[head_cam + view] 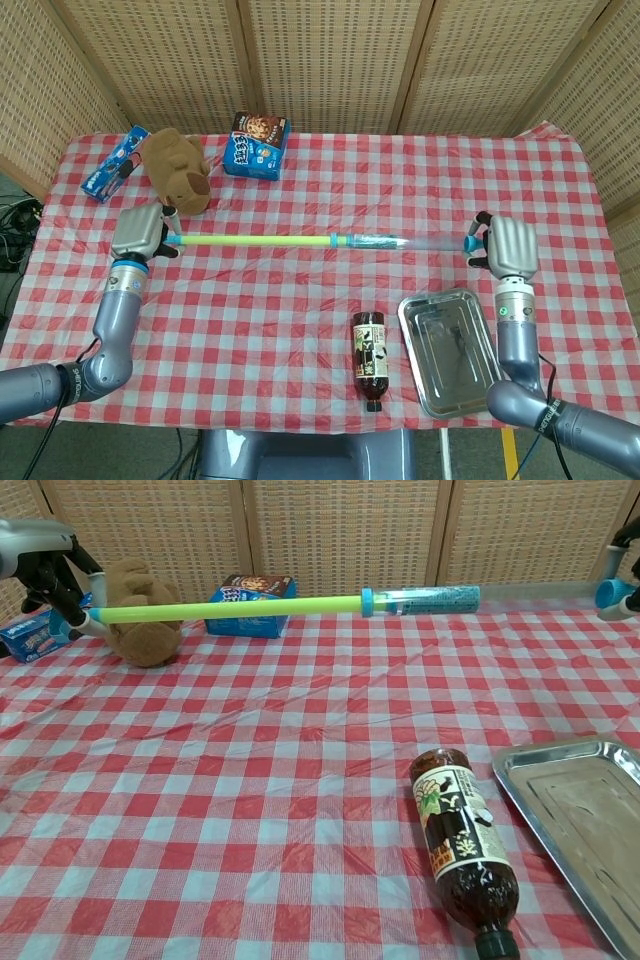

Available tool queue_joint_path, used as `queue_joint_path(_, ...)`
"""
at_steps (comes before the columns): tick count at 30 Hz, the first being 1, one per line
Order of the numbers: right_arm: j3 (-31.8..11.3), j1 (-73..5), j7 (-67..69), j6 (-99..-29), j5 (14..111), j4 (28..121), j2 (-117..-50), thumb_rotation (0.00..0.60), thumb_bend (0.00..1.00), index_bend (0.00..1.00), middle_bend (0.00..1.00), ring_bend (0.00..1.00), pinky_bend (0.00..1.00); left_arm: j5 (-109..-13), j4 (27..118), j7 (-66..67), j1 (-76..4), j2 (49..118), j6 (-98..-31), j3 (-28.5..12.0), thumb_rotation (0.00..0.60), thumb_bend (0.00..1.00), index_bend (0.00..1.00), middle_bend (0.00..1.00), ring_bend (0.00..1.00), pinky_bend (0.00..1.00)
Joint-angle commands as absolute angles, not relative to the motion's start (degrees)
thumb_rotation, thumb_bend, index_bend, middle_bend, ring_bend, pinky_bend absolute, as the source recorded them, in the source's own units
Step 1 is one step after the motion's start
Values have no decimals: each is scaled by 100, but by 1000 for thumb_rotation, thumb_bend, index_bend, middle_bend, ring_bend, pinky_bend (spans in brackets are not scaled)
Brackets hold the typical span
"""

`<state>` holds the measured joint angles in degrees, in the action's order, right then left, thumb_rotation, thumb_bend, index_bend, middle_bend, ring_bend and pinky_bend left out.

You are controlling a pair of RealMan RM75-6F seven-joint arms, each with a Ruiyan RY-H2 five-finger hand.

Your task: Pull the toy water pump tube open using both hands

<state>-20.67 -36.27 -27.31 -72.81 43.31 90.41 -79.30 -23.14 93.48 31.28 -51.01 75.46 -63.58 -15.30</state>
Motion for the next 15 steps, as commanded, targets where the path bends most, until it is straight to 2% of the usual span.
queue_joint_path(1, -2077, -3630, -2733, -7286, 4342, 9029, -7922, 600, 447, 645, 1000, 1000, 633, -2317, 9338, 3137, -5092, 7541, -6357, -1534, 600, 579, 886, 921, 864, 732)
queue_joint_path(15, -2100, -3634, -2759, -7196, 4289, 8874, -7859, 600, 442, 636, 1000, 1000, 633, -2325, 9291, 3159, -5070, 7596, -6335, -1576, 600, 578, 880, 921, 864, 732)
